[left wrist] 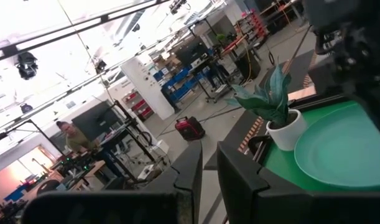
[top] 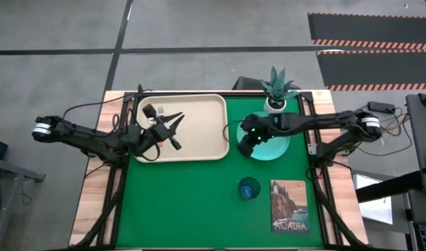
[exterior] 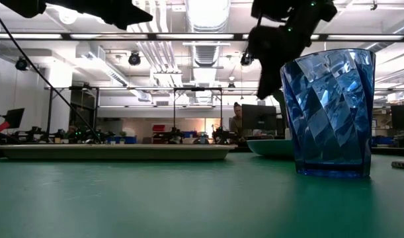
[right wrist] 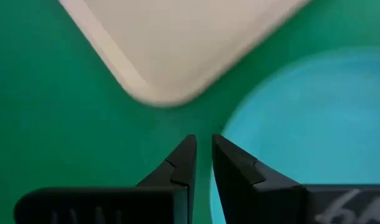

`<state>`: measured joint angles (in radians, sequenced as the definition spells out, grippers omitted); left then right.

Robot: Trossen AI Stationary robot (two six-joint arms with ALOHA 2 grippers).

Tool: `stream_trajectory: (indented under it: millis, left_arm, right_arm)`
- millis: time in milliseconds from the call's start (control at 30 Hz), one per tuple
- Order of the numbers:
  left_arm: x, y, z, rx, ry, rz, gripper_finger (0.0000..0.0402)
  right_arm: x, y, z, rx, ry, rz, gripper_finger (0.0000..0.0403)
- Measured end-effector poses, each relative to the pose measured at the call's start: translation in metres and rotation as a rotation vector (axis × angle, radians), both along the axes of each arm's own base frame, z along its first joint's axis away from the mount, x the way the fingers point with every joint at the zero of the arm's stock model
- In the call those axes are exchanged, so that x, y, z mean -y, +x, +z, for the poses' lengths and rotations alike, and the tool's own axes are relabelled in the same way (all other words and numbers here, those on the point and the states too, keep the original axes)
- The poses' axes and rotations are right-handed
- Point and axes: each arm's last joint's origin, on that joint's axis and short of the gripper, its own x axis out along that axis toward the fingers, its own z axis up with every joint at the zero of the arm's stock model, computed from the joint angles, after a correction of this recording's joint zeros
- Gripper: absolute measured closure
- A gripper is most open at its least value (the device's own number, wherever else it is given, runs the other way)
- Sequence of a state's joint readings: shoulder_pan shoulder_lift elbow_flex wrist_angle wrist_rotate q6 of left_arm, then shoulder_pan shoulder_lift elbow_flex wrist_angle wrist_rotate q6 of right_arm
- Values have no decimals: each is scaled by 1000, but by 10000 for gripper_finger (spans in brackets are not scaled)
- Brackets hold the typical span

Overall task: Pick and place plate/cup/fork/spoon on tray
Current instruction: Put the blue plate on the white tray to the right of the orange fork

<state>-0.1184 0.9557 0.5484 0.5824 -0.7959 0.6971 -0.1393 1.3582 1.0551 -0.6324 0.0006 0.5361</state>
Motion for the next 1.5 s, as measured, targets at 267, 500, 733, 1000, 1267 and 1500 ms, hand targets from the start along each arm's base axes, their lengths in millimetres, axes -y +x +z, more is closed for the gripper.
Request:
stream_trajectory:
  millis: [267,500,733,1000,1267,1500]
  left_arm:
    - [0,0,0,-2,0,0,368]
    - [0,0,0,-2,0,0,368]
    - [0,0,0,-3,0,0,368]
    - [0,0,0,-3,0,0,368]
    - [0,0,-1,-9,1,0,368]
    - [0,0,-1,-9,1,0,368]
  right_arm:
    - [-9,19,-20,-152,55,-37,358]
    - [-7,33,-31,-234,45,-53,312]
    - [-5,40,-43,-287,30,-74,247]
    - [-5,43,-56,-329,34,-85,206]
    - [-4,47,-74,-379,33,-87,202]
    - [-4,48,-76,-376,39,-103,225]
